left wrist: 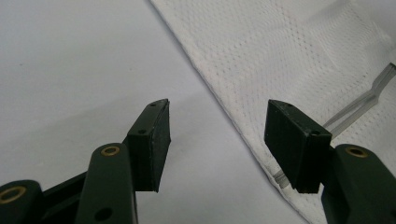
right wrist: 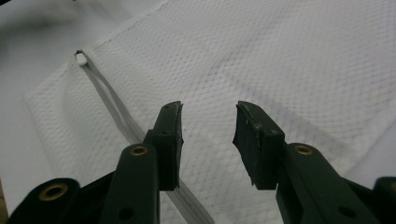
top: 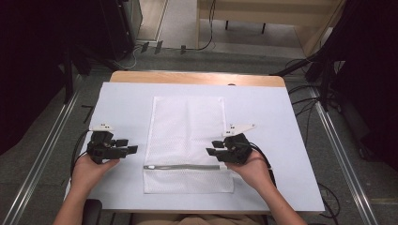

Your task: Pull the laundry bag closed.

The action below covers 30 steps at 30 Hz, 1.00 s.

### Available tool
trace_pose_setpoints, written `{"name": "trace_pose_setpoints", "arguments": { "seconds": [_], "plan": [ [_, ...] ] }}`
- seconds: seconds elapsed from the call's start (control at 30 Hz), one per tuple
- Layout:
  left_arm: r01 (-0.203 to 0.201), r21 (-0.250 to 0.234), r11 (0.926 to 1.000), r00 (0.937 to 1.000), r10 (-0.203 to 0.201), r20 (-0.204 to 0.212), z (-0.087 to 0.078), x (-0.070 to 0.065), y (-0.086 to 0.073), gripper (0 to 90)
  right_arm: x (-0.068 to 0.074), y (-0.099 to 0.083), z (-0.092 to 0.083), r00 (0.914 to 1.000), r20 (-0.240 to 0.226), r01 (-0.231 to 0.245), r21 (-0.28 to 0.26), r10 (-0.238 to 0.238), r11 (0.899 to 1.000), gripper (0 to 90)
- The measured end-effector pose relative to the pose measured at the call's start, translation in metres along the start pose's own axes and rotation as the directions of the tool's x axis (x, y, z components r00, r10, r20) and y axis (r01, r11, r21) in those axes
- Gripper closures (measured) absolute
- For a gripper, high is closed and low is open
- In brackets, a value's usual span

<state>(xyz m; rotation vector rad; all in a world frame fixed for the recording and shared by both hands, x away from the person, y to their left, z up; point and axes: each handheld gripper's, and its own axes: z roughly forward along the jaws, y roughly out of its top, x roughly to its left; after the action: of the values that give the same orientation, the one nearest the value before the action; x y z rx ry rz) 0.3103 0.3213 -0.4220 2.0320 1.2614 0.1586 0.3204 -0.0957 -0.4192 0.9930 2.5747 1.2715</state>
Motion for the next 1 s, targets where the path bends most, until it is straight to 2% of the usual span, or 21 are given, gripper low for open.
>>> {"name": "trace_pose_setpoints", "arguments": {
  "seconds": [0.77,0.83,1.0],
  "plan": [
    [0.005,-0.007,1.0000,1.0000,-0.005,-0.003,-0.001,0.002,0.000,41.3,0.030,0.019,0.031,0.9954,-0.077,0.060,0.033,-0.057,0.998,68.3],
    [0.006,-0.005,1.0000,1.0000,-0.006,-0.003,-0.001,0.002,0.000,41.3,0.032,0.020,0.034,0.9940,-0.092,0.062,0.033,-0.059,0.997,69.8],
    [0.004,-0.003,1.0000,1.0000,-0.004,-0.005,-0.001,0.002,-0.001,41.3,0.038,0.023,0.042,0.9940,-0.096,0.058,0.050,-0.053,0.997,69.4]
  ]
}}
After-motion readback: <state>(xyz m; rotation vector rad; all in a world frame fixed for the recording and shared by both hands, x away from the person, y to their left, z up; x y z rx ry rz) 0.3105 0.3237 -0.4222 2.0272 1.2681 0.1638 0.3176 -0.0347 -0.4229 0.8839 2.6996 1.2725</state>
